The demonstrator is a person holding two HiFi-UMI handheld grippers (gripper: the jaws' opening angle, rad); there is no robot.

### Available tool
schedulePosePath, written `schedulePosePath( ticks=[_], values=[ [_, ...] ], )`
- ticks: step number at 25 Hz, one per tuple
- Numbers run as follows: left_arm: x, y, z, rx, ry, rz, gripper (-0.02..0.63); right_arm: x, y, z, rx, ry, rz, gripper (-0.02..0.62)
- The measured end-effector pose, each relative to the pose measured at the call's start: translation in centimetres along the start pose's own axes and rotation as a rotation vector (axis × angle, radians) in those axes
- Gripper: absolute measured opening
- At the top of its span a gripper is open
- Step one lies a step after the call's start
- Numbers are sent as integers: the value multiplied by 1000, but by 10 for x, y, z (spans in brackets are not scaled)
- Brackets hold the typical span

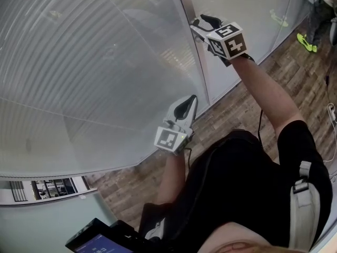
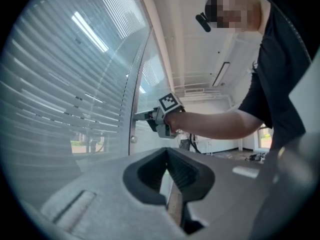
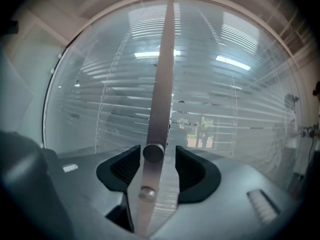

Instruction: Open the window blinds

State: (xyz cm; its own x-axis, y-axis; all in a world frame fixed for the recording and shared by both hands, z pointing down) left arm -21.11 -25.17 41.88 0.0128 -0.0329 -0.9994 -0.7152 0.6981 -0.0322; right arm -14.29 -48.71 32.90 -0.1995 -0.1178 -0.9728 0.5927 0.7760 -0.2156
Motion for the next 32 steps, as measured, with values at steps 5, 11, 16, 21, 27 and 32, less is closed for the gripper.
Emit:
schedulePosePath(
  ticks=[5,11,16,21,27,32],
  values=[
    [-6,5,1,2,13,-16,3,9,13,-13,-103,586,-44,230],
    [-4,8,-4,15,3,-7,3,-6,-1,-26,-196,1256,-134,196],
    [-1,12,-9,32,9,-2,3,-9,-9,-26,-213,1343,-158,132],
    [7,13,-12,33,6,5,3,1,-10,-26,-235,1365,-161,127],
    [2,11,-9,26,7,1,3,-3,-8,-26,-224,1299,-152,126],
    [-2,7,-6,19,9,-5,3,-2,-4,-24,-162,994,-142,126]
  ],
)
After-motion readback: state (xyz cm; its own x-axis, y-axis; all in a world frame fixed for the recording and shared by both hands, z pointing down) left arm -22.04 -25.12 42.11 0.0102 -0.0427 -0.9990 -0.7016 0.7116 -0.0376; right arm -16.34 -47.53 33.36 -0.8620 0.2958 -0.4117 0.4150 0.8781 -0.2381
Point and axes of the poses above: the fingertips, and each gripper's own axes: y backward along the fingers, z to its right, x out of its top, the point moved 1 cm from there along y, backward along the fingers, and after that the axes turned 5 degrees about -z, right-handed, at the moved point
